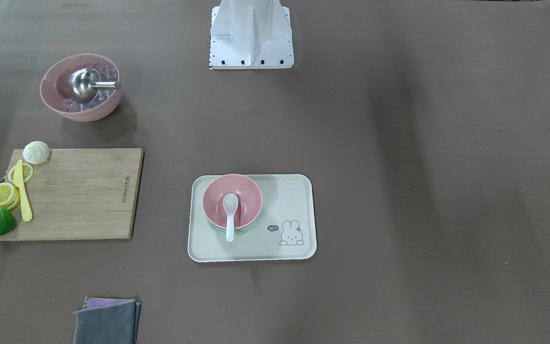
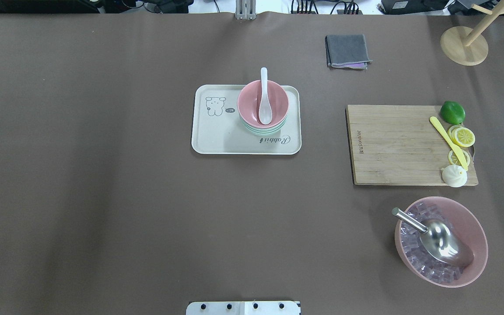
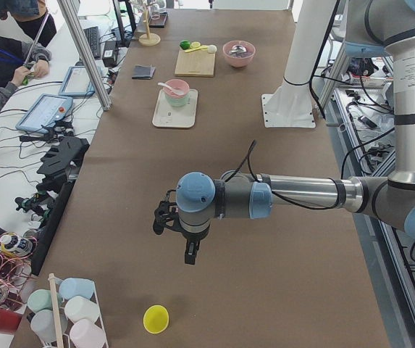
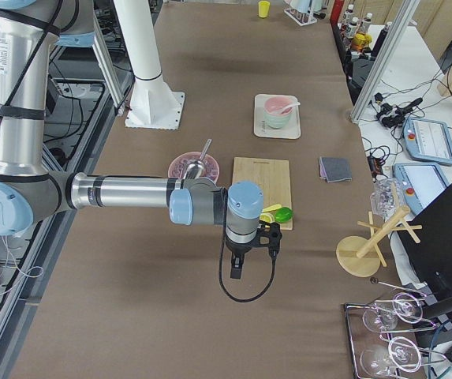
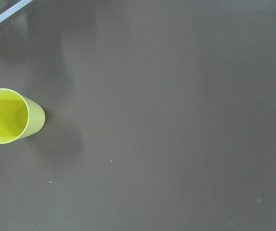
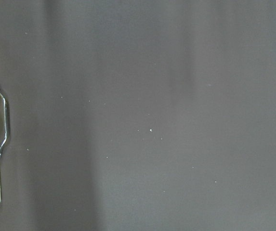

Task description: Stack pink bowl on green and place spoon

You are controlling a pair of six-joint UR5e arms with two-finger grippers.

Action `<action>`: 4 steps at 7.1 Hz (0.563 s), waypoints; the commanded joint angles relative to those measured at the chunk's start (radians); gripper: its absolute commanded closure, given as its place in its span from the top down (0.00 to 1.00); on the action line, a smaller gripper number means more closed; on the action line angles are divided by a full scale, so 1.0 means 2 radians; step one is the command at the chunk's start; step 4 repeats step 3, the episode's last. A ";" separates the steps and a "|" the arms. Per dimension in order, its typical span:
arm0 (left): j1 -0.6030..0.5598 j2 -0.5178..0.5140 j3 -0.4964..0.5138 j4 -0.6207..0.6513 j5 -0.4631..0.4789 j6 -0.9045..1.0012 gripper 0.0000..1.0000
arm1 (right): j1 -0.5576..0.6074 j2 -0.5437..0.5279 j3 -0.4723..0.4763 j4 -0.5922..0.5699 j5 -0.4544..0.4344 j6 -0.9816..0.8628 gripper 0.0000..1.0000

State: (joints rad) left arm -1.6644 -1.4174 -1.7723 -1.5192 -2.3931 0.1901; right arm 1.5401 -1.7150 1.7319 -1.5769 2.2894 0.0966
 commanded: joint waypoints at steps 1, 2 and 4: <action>0.000 0.000 0.000 0.000 0.000 0.000 0.99 | 0.000 0.000 0.000 0.000 0.006 -0.001 1.00; 0.000 0.000 0.001 0.000 0.000 0.000 0.99 | 0.000 0.001 0.000 0.000 0.010 -0.001 1.00; 0.000 0.000 0.002 0.000 0.000 0.000 0.99 | 0.000 0.000 0.000 0.000 0.010 -0.001 1.00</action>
